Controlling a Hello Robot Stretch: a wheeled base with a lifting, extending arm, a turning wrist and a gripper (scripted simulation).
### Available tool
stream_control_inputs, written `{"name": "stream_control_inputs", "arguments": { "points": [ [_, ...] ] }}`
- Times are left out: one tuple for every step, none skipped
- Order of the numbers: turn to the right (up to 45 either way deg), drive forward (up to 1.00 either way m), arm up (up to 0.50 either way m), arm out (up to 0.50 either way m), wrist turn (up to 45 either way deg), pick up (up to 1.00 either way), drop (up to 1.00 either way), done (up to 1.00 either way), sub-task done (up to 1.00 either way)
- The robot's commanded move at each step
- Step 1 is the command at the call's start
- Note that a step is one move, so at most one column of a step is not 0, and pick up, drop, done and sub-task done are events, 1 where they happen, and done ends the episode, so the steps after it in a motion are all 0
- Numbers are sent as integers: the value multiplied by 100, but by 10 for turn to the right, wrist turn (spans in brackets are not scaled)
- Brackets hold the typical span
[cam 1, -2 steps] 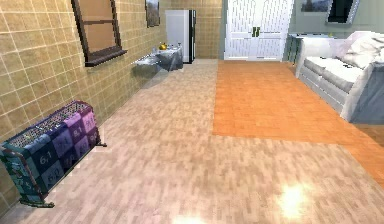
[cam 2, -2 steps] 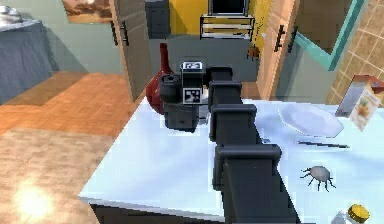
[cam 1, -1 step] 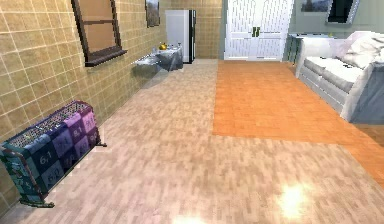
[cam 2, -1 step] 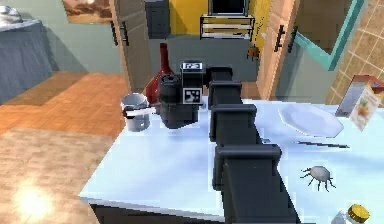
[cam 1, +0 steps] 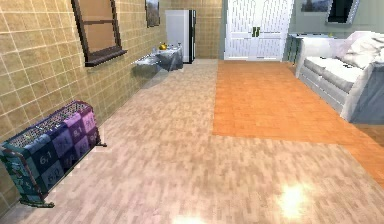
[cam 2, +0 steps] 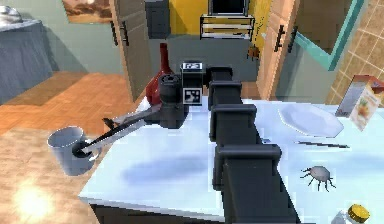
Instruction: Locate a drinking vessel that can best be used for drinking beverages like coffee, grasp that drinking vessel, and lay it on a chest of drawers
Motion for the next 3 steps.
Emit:
{"name": "stream_control_inputs", "arguments": {
  "points": [
    [0,0,0,0,-450,0,0,0,0],
    [0,0,0,0,-90,0,0,0,0],
    [0,0,0,-20,0,0,0,0,0]
  ]
}}
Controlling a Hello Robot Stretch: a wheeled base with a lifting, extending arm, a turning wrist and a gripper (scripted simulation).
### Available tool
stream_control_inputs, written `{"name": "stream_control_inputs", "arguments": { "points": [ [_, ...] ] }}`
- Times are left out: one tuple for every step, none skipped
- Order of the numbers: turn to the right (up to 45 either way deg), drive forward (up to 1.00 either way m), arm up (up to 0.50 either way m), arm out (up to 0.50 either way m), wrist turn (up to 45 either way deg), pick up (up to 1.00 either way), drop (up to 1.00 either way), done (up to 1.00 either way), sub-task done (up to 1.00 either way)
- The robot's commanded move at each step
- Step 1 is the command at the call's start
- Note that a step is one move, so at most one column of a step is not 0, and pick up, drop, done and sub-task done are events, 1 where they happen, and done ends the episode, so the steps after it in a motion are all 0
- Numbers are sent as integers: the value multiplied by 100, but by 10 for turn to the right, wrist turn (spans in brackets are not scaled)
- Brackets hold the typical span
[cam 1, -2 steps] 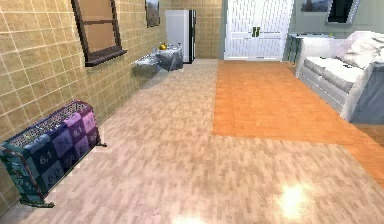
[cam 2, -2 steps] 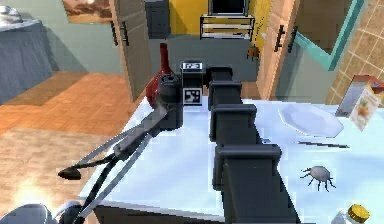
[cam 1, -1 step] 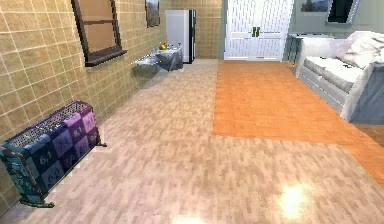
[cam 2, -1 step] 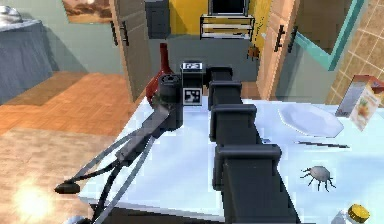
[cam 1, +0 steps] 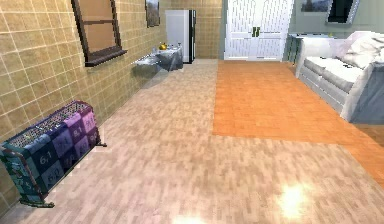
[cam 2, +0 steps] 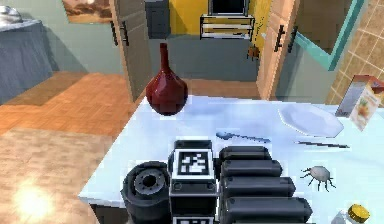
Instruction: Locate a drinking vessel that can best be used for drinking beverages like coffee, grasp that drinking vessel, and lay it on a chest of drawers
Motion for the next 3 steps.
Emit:
{"name": "stream_control_inputs", "arguments": {
  "points": [
    [-450,0,0,0,0,0,0,0,0],
    [0,50,0,0,0,0,0,0,0],
    [450,0,0,0,0,0,0,0,0]
  ]
}}
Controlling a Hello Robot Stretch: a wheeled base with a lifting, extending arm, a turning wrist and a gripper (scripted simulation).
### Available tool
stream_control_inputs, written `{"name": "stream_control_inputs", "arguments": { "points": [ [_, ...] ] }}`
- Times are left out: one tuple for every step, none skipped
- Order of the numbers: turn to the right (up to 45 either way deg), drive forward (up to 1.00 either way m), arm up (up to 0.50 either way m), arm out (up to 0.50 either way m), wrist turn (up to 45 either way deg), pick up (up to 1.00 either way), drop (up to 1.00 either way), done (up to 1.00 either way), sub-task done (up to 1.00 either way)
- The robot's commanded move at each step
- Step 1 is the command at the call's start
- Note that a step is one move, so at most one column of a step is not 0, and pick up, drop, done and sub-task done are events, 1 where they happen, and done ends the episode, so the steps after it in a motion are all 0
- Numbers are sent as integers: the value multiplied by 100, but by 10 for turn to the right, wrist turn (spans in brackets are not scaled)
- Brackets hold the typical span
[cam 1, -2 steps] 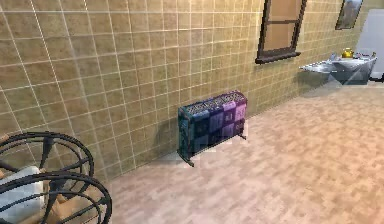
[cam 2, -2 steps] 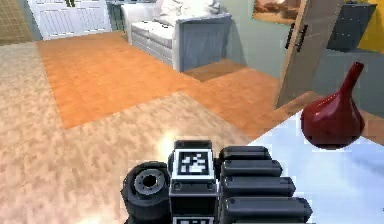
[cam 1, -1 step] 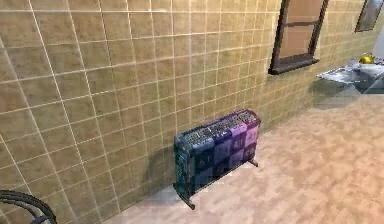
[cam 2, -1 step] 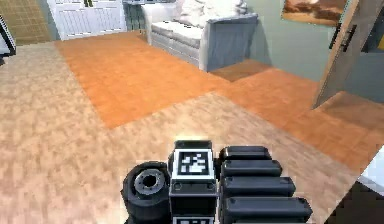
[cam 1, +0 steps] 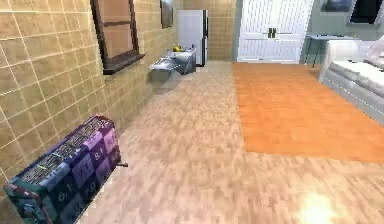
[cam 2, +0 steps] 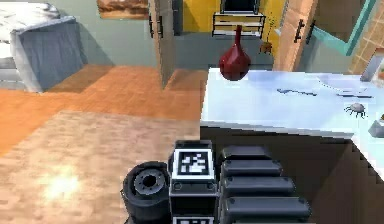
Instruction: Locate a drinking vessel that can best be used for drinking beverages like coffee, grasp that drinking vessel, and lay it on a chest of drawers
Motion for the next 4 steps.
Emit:
{"name": "stream_control_inputs", "arguments": {
  "points": [
    [420,0,0,0,0,0,0,0,0],
    [0,70,0,0,0,0,0,0,0],
    [450,0,0,0,0,0,0,0,0],
    [90,0,0,0,0,0,0,0,0]
  ]
}}
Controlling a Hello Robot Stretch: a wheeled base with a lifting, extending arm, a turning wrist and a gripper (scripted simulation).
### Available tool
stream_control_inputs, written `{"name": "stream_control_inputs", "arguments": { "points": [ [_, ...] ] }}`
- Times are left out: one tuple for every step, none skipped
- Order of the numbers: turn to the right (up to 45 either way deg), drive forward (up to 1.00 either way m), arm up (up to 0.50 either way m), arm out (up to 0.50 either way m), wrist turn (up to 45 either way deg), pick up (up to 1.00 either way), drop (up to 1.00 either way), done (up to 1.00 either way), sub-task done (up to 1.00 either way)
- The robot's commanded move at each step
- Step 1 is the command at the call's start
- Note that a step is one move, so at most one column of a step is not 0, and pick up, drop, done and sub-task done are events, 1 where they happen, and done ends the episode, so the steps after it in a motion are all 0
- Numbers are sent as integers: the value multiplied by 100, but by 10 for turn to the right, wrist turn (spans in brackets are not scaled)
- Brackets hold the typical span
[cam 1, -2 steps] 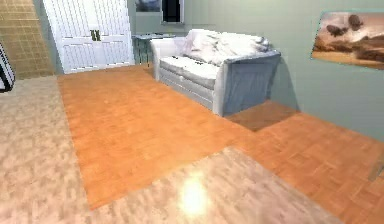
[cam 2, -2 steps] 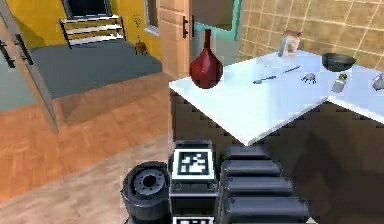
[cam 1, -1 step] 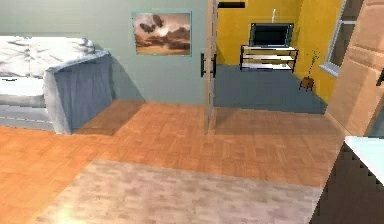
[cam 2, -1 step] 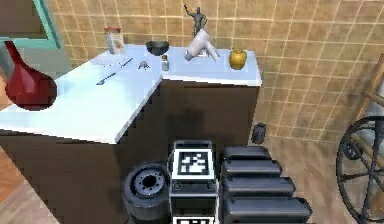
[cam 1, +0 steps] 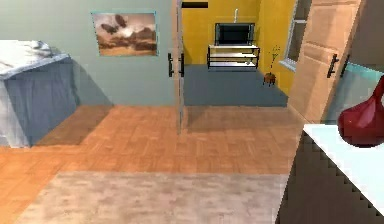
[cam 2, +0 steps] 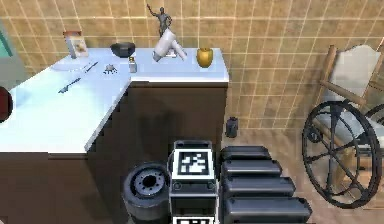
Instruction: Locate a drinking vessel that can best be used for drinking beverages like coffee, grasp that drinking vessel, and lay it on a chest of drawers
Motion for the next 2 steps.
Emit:
{"name": "stream_control_inputs", "arguments": {
  "points": [
    [0,100,0,0,0,0,0,0,0],
    [0,35,0,0,0,0,0,0,0]
  ]
}}
